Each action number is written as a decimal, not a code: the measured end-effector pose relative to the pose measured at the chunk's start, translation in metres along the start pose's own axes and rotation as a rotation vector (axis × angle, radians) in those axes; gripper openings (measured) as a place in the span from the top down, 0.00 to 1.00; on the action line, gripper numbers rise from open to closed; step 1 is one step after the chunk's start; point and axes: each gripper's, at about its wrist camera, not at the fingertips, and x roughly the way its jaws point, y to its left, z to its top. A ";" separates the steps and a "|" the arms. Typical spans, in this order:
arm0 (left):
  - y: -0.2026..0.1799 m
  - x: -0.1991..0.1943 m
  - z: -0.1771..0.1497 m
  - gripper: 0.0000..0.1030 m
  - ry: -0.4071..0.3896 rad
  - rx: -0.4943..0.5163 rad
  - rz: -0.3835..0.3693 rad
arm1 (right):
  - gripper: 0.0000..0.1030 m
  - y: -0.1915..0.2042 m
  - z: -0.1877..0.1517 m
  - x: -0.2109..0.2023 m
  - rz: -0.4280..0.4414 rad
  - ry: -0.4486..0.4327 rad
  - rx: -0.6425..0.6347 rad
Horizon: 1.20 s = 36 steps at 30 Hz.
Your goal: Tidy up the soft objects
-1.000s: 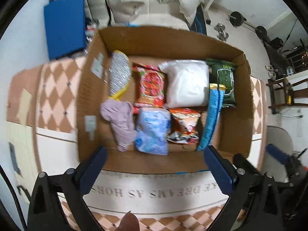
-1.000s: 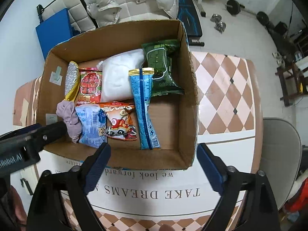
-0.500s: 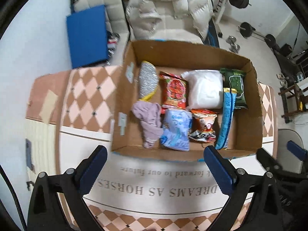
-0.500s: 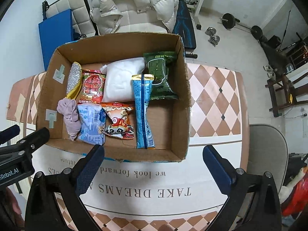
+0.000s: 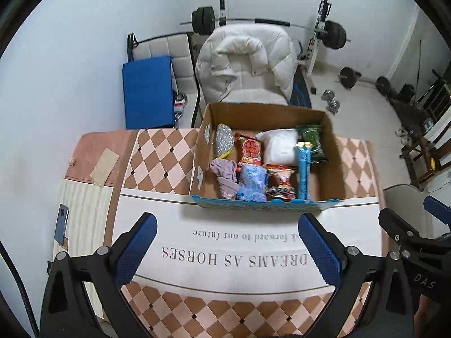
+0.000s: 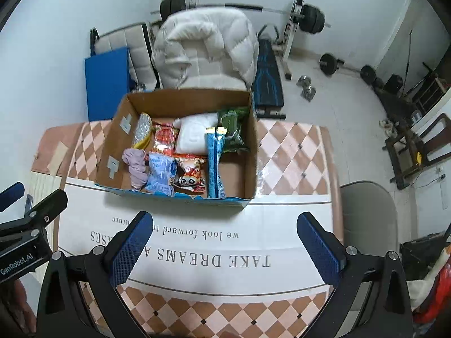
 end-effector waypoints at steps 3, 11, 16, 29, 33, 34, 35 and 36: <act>0.000 -0.025 -0.006 0.00 -0.037 -0.004 -0.017 | 0.00 -0.002 -0.009 -0.030 0.004 -0.039 0.004; -0.003 -0.081 -0.022 0.00 -0.102 0.008 -0.050 | 0.00 -0.015 -0.037 -0.106 0.022 -0.123 0.032; -0.006 -0.110 -0.034 0.00 -0.119 0.008 -0.074 | 0.00 -0.019 -0.054 -0.143 0.029 -0.157 0.036; -0.011 -0.140 -0.056 0.00 -0.135 0.007 -0.083 | 0.00 -0.021 -0.080 -0.191 0.028 -0.200 0.019; -0.009 -0.138 -0.057 0.00 -0.142 -0.007 -0.079 | 0.00 -0.026 -0.081 -0.198 0.007 -0.223 0.022; -0.009 -0.137 -0.056 0.00 -0.142 -0.004 -0.078 | 0.00 -0.027 -0.079 -0.198 -0.002 -0.229 0.023; -0.009 -0.135 -0.056 0.00 -0.145 -0.001 -0.073 | 0.00 -0.027 -0.079 -0.199 -0.012 -0.235 0.023; -0.010 -0.134 -0.055 0.00 -0.147 0.001 -0.067 | 0.00 -0.028 -0.077 -0.199 -0.018 -0.239 0.021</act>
